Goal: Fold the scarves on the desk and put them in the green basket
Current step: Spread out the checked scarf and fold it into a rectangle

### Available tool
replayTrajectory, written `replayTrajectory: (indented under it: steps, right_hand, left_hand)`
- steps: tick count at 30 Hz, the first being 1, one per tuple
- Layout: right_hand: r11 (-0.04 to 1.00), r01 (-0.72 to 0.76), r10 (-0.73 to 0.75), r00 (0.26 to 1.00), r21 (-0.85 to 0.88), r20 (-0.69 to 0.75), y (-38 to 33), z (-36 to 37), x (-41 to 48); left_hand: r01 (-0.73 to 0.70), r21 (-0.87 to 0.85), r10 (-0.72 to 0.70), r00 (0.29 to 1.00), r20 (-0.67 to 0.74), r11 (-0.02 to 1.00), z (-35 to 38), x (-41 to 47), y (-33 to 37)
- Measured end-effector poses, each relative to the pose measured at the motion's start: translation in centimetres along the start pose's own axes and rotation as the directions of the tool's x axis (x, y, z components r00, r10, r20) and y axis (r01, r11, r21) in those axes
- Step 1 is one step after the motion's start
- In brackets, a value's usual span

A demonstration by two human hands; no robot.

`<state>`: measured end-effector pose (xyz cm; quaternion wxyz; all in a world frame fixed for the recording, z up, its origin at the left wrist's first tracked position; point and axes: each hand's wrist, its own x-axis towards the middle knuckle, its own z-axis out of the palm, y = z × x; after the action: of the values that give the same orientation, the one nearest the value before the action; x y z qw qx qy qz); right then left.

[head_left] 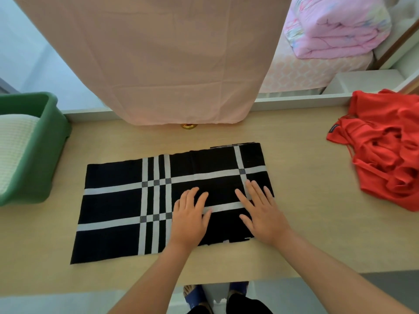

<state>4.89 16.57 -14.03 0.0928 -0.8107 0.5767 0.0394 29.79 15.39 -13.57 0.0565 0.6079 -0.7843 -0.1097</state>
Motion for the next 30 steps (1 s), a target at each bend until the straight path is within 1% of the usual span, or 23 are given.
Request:
replayTrajectory:
  steps: [1,3,4,6,8,10,12,13,15,16,17,19,22,24,26,28,30]
  right_hand:
    - [0.999,0.047,-0.047,0.999,-0.003,-0.002,-0.3,0.2,-0.3]
    - [0.993,0.118,-0.118,0.992,-0.002,0.036,-0.8,0.3,-0.9]
    - [0.993,0.12,-0.12,0.991,-0.001,0.054,-1.0,0.4,-1.1]
    - [0.997,0.076,-0.075,0.993,-0.005,0.09,-1.5,0.1,-1.4]
    - [0.999,0.035,-0.033,0.994,-0.01,0.102,-2.5,-0.8,-1.1]
    - [1.0,0.019,-0.018,0.996,-0.012,0.088,-3.8,-1.9,-0.2]
    - [0.999,0.041,-0.041,0.997,-0.003,0.058,-5.5,-2.9,1.0]
    - [0.998,0.065,-0.066,0.997,0.015,0.043,-6.5,-3.3,1.6]
    - [0.988,0.13,-0.135,0.989,0.087,0.056,-9.1,-4.0,2.8]
    - [0.978,0.166,-0.177,0.981,0.125,0.081,-10.5,-4.3,3.5]
    - [0.967,0.201,-0.219,0.97,0.154,0.108,-12.1,-4.6,4.1]
    - [0.949,0.252,-0.285,0.944,0.19,0.168,-15.2,-5.0,5.1]
    - [0.94,0.262,-0.312,0.918,0.218,0.244,-20.0,-4.9,6.4]
    - [0.94,0.257,-0.317,0.903,0.226,0.291,-23.1,-4.6,7.1]
    - [0.941,0.255,-0.318,0.892,0.222,0.321,-26.0,-4.1,7.8]
    - [0.948,0.253,-0.307,0.887,0.194,0.345,-28.6,-3.5,8.5]
    - [0.96,0.251,-0.28,0.893,0.124,0.352,-30.8,-2.8,8.9]
  left_hand:
    - [-0.06,0.016,0.06,0.998,0.019,0.998,0.1,-0.8,0.1]
    - [-0.123,0.036,0.117,0.984,0.131,0.992,0.3,-2.2,0.1]
    - [-0.132,0.04,0.122,0.975,0.188,0.99,0.5,-2.7,-0.1]
    - [-0.157,0.061,0.135,0.952,0.274,0.986,0.5,-3.4,-0.5]
    - [-0.187,0.077,0.151,0.931,0.333,0.979,-0.4,-3.6,-0.8]
    - [-0.159,0.023,0.141,0.922,0.362,0.987,-1.8,-3.7,-1.2]
    - [-0.056,-0.075,0.077,0.943,0.324,0.996,-3.0,-3.7,-2.0]
    - [0.013,-0.122,0.021,0.962,0.273,0.992,-3.8,-3.9,-2.6]
    - [0.165,-0.188,-0.14,0.98,0.138,0.968,-5.2,-4.2,-4.4]
    - [0.248,-0.211,-0.236,0.968,0.083,0.945,-5.9,-4.5,-5.6]
    - [0.328,-0.229,-0.326,0.944,0.045,0.917,-6.5,-4.9,-7.0]
    - [0.467,-0.222,-0.471,0.881,0.036,0.856,-7.3,-6.2,-10.3]
    - [0.625,-0.102,-0.615,0.781,0.114,0.774,-7.9,-8.2,-15.5]
    - [0.685,-0.082,-0.665,0.725,0.179,0.724,-8.1,-9.4,-18.3]
    - [0.728,-0.122,-0.7,0.683,0.207,0.674,-8.4,-10.2,-20.6]
    - [0.751,-0.166,-0.729,0.661,0.18,0.639,-8.6,-10.6,-22.4]
    - [0.752,-0.21,-0.737,0.657,0.162,0.625,-8.7,-10.6,-23.9]
